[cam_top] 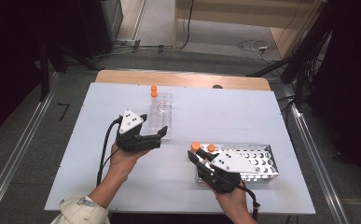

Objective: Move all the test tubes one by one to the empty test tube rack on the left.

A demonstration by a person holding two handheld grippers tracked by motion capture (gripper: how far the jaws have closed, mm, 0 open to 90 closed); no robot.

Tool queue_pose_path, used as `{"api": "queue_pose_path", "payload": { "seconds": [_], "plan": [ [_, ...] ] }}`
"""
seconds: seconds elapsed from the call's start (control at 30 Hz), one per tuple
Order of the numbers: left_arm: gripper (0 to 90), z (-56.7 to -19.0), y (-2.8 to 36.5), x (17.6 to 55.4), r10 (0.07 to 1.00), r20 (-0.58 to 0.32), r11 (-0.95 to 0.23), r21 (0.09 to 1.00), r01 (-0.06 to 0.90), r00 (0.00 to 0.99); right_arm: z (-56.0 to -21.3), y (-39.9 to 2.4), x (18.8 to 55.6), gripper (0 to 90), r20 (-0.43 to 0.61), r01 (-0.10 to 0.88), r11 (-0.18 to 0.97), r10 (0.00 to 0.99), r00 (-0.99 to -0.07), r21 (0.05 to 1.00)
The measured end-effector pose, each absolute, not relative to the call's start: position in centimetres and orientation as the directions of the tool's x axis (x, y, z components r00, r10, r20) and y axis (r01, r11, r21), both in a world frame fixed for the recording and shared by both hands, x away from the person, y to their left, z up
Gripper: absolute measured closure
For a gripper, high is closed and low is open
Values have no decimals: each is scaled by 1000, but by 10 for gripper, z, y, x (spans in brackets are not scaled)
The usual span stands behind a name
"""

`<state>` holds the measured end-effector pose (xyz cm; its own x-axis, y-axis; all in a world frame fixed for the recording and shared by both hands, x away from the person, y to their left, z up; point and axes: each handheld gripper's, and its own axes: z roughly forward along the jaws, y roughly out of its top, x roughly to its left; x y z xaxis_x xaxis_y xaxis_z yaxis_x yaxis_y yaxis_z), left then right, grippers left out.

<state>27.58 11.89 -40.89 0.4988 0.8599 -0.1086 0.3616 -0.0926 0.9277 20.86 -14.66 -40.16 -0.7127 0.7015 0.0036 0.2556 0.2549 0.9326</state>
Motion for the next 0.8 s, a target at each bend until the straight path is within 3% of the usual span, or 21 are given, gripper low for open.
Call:
{"api": "queue_pose_path", "payload": {
  "seconds": [0.8],
  "plan": [
    [208,-396,98,255,748,-153,-114,929,352,646,-436,-127,236,722,3,328,321,711,-703,889]
  ]
}}
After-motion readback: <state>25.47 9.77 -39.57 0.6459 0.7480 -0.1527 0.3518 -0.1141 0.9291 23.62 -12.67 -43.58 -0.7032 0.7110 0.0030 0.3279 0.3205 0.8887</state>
